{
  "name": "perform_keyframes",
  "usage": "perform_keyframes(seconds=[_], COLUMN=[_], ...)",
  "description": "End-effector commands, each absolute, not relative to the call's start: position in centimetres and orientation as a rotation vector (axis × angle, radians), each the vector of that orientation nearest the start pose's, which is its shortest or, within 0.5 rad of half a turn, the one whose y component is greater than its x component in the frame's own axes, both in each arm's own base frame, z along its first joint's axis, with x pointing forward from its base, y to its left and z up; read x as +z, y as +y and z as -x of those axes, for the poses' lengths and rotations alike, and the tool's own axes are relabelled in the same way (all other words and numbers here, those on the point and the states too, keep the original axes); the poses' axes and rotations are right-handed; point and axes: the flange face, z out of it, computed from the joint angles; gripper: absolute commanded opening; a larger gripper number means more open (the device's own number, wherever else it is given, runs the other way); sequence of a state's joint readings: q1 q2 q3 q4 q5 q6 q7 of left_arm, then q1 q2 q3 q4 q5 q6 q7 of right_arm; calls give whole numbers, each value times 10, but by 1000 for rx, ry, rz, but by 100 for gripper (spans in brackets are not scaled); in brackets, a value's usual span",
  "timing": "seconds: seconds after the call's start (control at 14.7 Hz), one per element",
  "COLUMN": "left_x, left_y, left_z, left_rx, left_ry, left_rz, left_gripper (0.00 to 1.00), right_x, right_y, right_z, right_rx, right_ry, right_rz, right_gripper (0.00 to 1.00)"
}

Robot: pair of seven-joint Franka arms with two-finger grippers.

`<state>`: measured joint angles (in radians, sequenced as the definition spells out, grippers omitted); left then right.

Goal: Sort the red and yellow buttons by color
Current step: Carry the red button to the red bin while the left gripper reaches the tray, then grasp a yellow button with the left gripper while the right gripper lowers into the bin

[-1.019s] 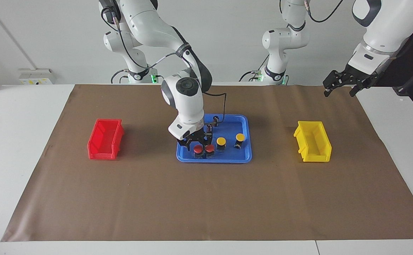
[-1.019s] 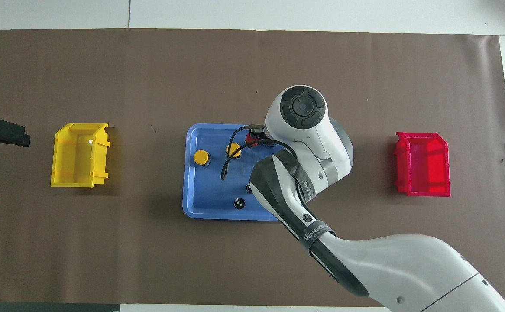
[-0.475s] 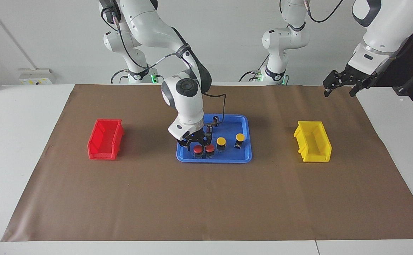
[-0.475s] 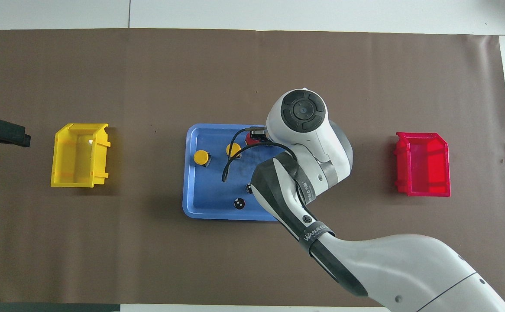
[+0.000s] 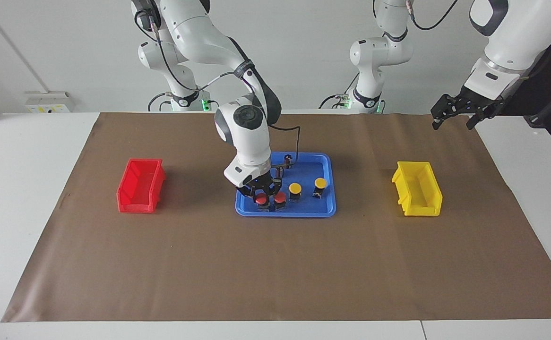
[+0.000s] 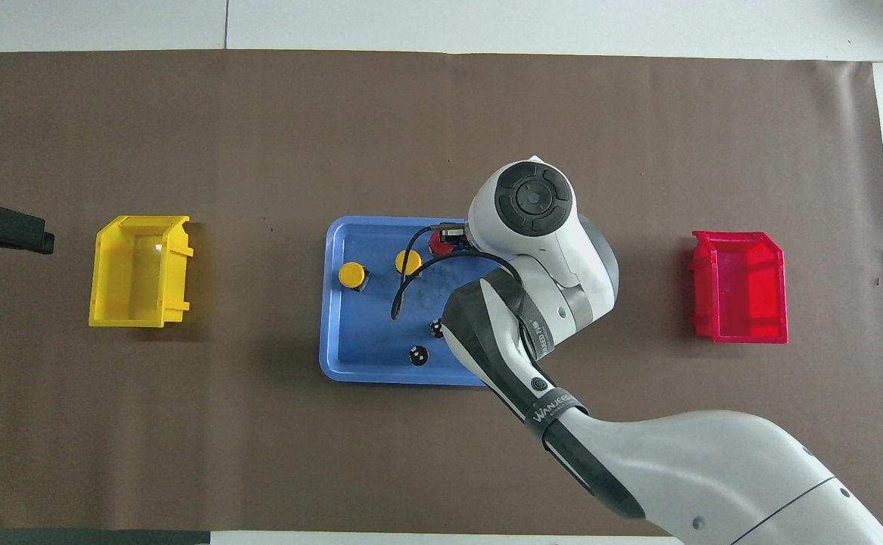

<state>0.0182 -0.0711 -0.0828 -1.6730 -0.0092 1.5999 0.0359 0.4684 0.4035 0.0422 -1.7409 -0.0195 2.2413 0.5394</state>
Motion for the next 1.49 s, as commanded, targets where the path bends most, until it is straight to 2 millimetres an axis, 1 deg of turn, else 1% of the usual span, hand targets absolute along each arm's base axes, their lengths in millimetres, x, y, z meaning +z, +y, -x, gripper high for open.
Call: perform_keyframes(seconds=[0.0, 0.07, 0.14, 0.2, 0.27, 0.34, 0.41, 0.48, 0.54, 0.61, 0.68, 0.75, 0.82, 0.88, 0.95, 1.02, 1.09, 1.15, 1.22, 1.43], left_x=[591, 579, 567, 557, 548, 539, 528, 520, 513, 504, 499, 492, 483, 475, 466, 461, 450, 443, 435, 423], left_y=[-74, -102, -124, -146, -169, -185, -200, -213, -230, -243, -256, -268, -284, -293, -301, -313, -326, -340, -349, -367], left_z=[-517, -514, -512, -509, -505, -501, -496, -490, -485, -484, -482, -482, -480, -480, -481, -479, -478, -476, -476, -470], left_rx=[-76, -100, -126, -142, -147, -151, -164, -182, -202, -193, -192, -203, -209, -208, -209, -219, -217, -219, -204, -183], left_ry=[135, 94, 36, -2, -23, -49, -63, -77, -105, -131, -149, -171, -190, -207, -213, -215, -232, -248, -246, -203], left_rz=[3162, 3168, 3176, 3183, 3189, 3194, 3200, 3207, 3218, 3221, 3226, 3235, 3244, 3248, 3253, 3262, 3269, 3275, 3275, 3274], left_gripper=[100, 100, 100, 100, 100, 100, 100, 100, 100, 100, 100, 100, 99, 99, 98, 96, 95, 93, 93, 90], right_x=[399, 426, 455, 481, 494, 508, 511, 510, 506, 499, 491, 483, 479, 475, 466, 461, 452, 446, 439, 405], right_y=[302, 285, 259, 223, 182, 143, 106, 74, 35, 8, -16, -36, -45, -47, -50, -57, -61, -62, -61, -61], right_z=[-593, -595, -592, -587, -575, -561, -543, -526, -509, -500, -496, -493, -492, -491, -490, -493, -495, -498, -500, -488], right_rx=[-124, -108, -94, -67, 2, 23, 37, 54, 56, 65, 64, 29, -11, -8, 1, -17, -15, -11, -11, -24], right_ry=[17, 14, -15, -47, -64, -92, -129, -168, -207, -239, -252, -229, -231, -229, -230, -214, -201, -197, -202, -200], right_rz=[3136, 3148, 3156, 3169, 3187, 3185, 3187, 3187, 3182, 3177, 3174, 3174, 3178, 3177, 3176, 3178, 3178, 3174, 3173, 3173], right_gripper=[17, 17, 17, 17, 17, 17, 17, 17, 17, 17, 17, 17, 17, 17, 17, 17, 17, 17, 17, 17])
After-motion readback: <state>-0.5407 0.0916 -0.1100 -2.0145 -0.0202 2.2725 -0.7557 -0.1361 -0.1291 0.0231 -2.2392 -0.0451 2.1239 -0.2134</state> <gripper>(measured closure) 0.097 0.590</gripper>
